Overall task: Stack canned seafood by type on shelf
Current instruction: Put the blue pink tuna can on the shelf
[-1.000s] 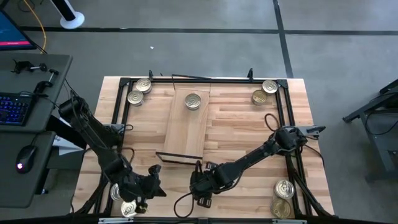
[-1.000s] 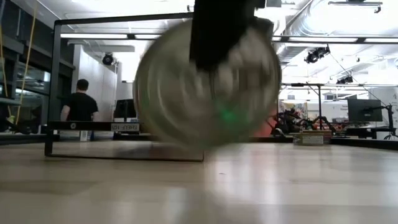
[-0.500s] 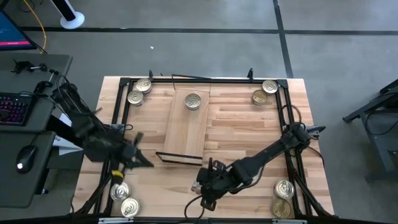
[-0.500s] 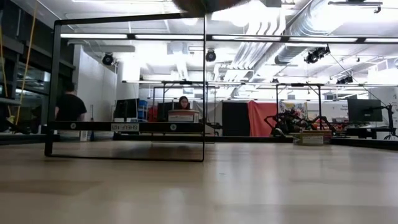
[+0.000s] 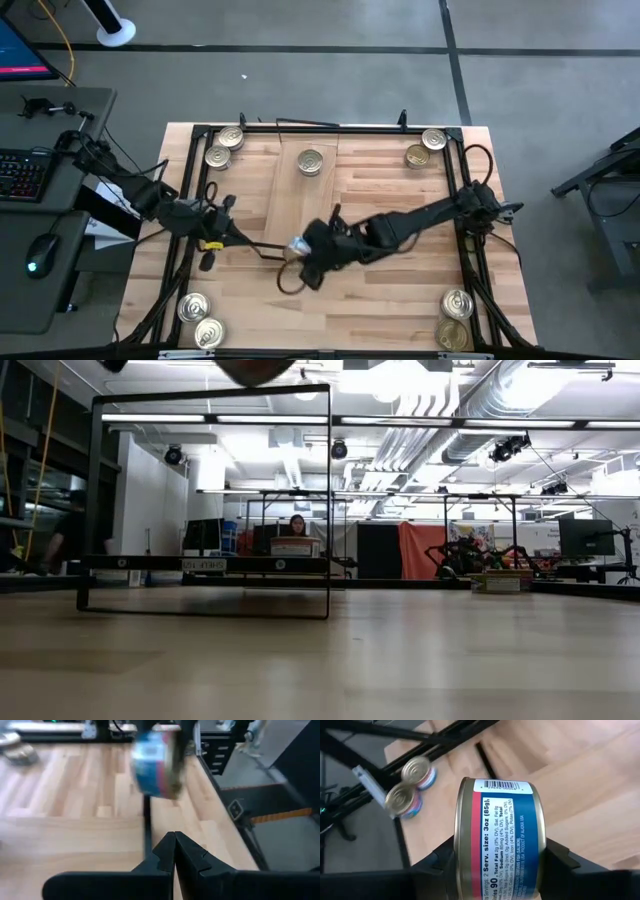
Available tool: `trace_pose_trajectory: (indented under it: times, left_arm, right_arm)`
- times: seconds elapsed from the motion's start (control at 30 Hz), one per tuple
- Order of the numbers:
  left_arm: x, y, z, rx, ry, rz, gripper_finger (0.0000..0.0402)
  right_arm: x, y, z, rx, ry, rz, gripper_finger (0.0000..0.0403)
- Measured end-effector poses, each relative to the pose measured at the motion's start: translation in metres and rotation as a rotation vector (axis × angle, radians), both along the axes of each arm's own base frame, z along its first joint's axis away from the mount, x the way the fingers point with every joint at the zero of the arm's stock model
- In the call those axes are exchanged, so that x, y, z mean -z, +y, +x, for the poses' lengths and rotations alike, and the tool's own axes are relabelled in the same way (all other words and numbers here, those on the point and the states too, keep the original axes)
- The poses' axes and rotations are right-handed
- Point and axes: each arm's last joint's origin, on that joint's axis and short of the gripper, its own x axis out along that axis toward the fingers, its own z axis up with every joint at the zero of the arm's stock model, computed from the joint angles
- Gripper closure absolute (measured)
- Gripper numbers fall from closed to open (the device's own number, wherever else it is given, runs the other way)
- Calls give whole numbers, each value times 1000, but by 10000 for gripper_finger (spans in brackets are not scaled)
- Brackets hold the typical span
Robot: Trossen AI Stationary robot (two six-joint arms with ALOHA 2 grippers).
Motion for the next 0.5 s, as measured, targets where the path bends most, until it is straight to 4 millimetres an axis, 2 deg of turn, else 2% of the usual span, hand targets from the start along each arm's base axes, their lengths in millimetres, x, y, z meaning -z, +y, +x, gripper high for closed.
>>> trace_pose_trajectory:
  times: [0.17,0.27,0.5]
  left_arm:
    - [10,6,-11,11,-85,-118,401]
    - [11,12,-17,-24,-130,-138,401]
    - [12,20,-19,-112,-159,-102,401]
  right_arm:
    - [-1,-34,10,25,2,-41,234]
    - [-3,-51,15,13,-6,1,234]
    - [-10,-62,19,-38,-49,-1,234]
